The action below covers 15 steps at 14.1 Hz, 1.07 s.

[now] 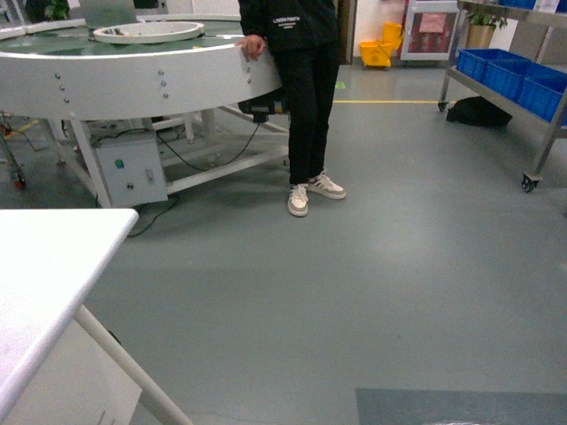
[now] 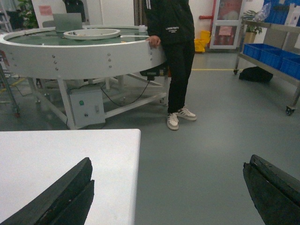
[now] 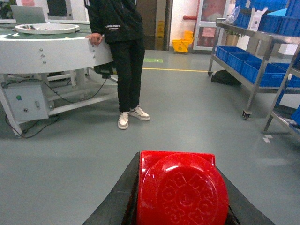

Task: Pick red block from blue box to shelf

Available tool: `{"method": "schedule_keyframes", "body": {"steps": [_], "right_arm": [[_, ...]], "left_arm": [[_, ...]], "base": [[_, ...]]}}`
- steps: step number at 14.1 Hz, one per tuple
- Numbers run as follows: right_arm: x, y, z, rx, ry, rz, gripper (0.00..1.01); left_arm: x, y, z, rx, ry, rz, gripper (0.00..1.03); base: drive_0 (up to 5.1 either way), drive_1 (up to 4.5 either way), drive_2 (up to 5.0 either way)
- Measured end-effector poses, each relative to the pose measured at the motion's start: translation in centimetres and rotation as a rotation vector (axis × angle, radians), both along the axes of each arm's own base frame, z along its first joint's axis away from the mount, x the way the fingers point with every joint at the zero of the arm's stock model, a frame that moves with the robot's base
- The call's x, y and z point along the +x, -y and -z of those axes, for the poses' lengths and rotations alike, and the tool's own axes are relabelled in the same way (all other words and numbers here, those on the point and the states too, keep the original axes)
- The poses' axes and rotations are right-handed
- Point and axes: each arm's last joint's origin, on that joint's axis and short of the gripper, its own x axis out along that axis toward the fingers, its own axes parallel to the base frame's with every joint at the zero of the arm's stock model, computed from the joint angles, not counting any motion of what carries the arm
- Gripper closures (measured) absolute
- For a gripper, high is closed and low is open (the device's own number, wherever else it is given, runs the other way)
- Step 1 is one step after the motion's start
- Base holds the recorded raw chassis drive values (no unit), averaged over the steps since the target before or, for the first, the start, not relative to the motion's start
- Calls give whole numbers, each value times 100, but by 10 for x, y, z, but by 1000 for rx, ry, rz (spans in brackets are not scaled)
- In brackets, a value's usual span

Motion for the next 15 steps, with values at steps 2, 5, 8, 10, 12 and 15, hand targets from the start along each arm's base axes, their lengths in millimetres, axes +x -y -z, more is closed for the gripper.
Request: {"method": "schedule_keyframes", "body": {"steps": [2,5,8,10,12,15], "right_arm": [[0,0,0,0,3,0,74],[0,0,0,0,1,0,74],[0,0,0,0,2,0,74],[0,0,2,0,-11,0,74],[0,0,2,0,-11,0,74],[0,0,2,0,-4,0,74]], "left_arm": [[0,0,0,0,0,0,5],[0,0,0,0,-3,-1,5],[0,0,0,0,-3,-1,5],[0,0,0,0,-2,-5,5],[0,0,0,0,-2,-3,5],[0,0,0,0,0,-2,5]], "base": [[8,441,-425],[2,435,-431],[-17,416,-451],[-165,269,-598],[-165,269,-598],[-165,269,-598]]}}
